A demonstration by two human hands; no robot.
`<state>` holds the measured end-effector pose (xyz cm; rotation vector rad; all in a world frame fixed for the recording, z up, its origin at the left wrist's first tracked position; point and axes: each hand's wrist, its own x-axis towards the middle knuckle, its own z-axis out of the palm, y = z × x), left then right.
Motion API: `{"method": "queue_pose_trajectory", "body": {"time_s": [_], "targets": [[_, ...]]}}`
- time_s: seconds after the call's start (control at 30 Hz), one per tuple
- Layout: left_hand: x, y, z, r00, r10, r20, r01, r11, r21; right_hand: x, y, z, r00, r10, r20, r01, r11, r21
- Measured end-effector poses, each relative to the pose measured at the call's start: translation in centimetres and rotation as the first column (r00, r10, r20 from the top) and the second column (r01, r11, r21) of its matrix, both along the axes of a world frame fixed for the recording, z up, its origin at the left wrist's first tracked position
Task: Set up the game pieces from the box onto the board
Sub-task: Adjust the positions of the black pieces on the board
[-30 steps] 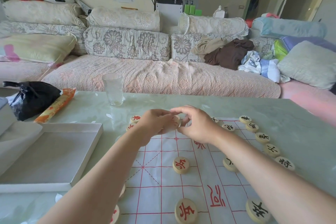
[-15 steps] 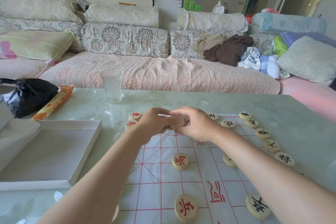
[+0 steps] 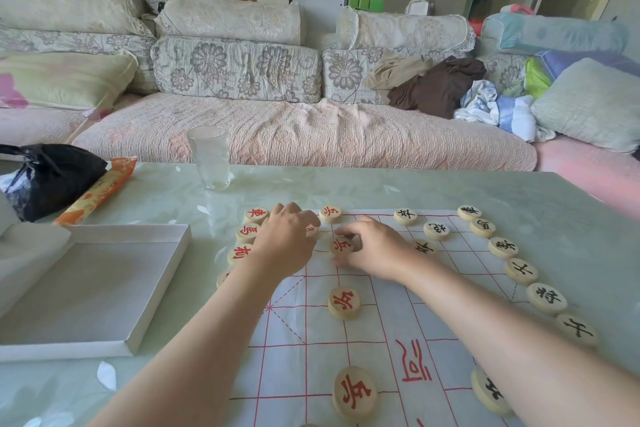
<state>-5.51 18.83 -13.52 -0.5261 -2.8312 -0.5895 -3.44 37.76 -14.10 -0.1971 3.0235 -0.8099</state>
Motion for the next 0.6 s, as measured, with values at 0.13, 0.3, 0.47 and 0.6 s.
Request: {"method": "queue_pose_trajectory", "body": {"time_s": [0.13, 0.3, 0.47, 0.6], "targets": [[0.33, 0.64, 0.76, 0.991, -0.095, 0.097, 0.087, 0.993, 0.086, 0.25, 0.56, 0.70, 0.999, 0.020, 0.026, -0.020, 1.000, 0.002], [0.78, 0.37, 0.42, 0.968, -0.119, 0.220, 0.105, 0.992, 0.076, 0.42, 0.53, 0.41, 0.999, 0.041, -0.014, -0.042, 0.999, -0.030], [0.81, 0.12, 0.38, 0.965, -0.128, 0.228, 0.102, 0.987, 0.123, 0.40, 0.26, 0.56, 0.998, 0.058, 0.000, -0.058, 0.998, -0.039], [0.83, 0.43, 0.05, 0.969, -0.137, 0.208, 0.109, 0.984, 0.138, 0.48, 0.39, 0.69, 0.997, 0.075, 0.005, -0.074, 0.996, -0.050]]}}
